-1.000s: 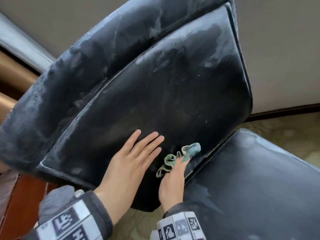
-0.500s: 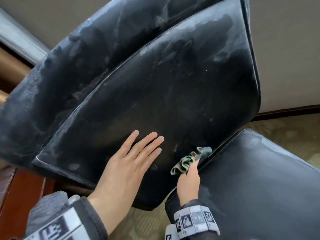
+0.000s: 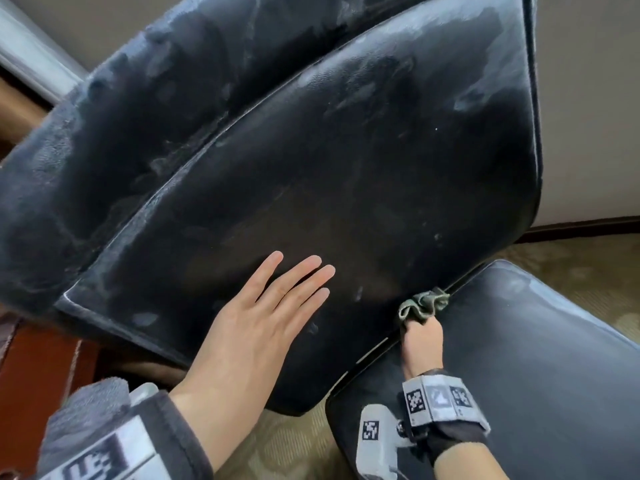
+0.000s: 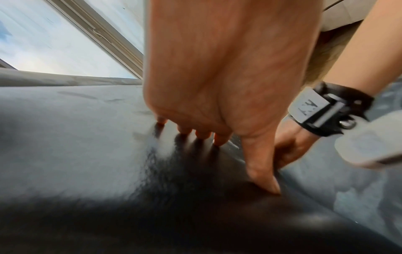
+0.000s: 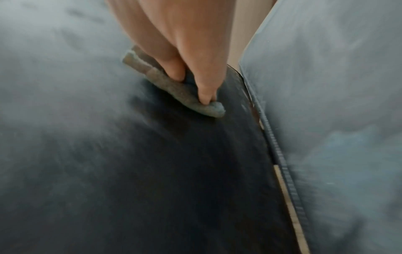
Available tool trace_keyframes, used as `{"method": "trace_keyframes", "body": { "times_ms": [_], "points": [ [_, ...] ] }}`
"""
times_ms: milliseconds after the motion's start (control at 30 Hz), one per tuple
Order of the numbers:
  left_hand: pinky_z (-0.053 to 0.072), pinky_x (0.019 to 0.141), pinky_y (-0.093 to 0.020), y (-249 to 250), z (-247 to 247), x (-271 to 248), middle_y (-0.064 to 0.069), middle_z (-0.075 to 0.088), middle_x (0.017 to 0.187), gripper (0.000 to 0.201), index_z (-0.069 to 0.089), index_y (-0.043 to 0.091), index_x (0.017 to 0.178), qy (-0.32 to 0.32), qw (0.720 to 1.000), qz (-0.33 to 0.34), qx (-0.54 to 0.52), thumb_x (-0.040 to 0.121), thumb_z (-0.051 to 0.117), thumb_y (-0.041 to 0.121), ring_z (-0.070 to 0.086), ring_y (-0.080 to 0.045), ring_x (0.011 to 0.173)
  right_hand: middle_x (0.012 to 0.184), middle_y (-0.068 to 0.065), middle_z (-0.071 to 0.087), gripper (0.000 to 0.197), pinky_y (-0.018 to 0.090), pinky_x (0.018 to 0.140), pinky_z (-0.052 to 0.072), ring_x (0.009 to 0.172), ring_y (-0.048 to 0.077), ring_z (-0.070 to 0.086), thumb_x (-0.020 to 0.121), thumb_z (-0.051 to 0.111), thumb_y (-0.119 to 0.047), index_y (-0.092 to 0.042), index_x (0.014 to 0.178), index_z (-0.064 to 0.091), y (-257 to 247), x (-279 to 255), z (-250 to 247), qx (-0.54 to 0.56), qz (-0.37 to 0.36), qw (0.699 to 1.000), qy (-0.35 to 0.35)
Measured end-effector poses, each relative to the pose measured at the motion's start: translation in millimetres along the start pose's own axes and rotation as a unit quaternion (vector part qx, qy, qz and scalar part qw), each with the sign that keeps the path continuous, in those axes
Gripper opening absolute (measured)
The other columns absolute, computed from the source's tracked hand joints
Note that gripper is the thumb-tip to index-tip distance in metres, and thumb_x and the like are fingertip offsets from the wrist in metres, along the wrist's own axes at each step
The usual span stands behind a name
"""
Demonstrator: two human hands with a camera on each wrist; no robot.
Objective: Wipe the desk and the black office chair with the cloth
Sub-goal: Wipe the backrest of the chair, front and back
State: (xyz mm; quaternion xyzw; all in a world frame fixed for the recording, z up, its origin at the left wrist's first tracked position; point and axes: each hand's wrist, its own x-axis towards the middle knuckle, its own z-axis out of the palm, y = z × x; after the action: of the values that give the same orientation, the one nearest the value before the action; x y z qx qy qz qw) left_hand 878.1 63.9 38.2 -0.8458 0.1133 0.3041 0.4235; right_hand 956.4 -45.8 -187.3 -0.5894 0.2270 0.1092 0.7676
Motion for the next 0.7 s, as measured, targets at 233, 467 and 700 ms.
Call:
{"method": "trace_keyframes", "body": {
  "times_ms": [233,467,700],
  "points": [
    [-0.038,0.090,-0.052,3.2,9.5,1.8,-0.016,-0.065,0.121,0.079,-0.051,0.003,0.124,0.006,1.000,0.002,-0.023,0.100,0.023,0.015,-0.060,-0.033,0.112,0.061,-0.003,0.049,0.042,0.008,0.056,0.039,0.062,0.008,0.042,0.086,0.035,0.022,-0.011,0.063,0.046,34.1,-50.2,13.0,0.031,0.080,0.993,-0.082],
    [-0.043,0.090,-0.052,4.8,24.7,3.5,-0.015,-0.056,0.133,0.094,-0.049,0.002,0.127,0.122,0.991,-0.011,-0.061,0.098,0.039,0.021,-0.056,-0.031,0.118,0.153,-0.003,0.025,0.054,0.007,0.108,0.019,0.137,0.005,0.027,0.097,0.034,0.005,-0.018,0.146,0.029,-77.9,-19.4,18.8,-0.010,-0.236,0.972,-0.002],
    [-0.006,0.120,-0.042,-16.2,24.4,-4.9,-0.014,0.004,0.159,0.141,0.011,-0.002,0.147,0.180,0.979,-0.058,-0.073,0.042,0.086,0.055,0.001,-0.024,0.148,0.155,-0.014,0.016,0.046,0.014,0.111,0.022,0.139,0.018,0.026,0.101,0.033,-0.034,-0.034,0.147,0.024,31.6,-119.3,28.6,-0.215,-0.418,0.842,-0.265]
  ]
}}
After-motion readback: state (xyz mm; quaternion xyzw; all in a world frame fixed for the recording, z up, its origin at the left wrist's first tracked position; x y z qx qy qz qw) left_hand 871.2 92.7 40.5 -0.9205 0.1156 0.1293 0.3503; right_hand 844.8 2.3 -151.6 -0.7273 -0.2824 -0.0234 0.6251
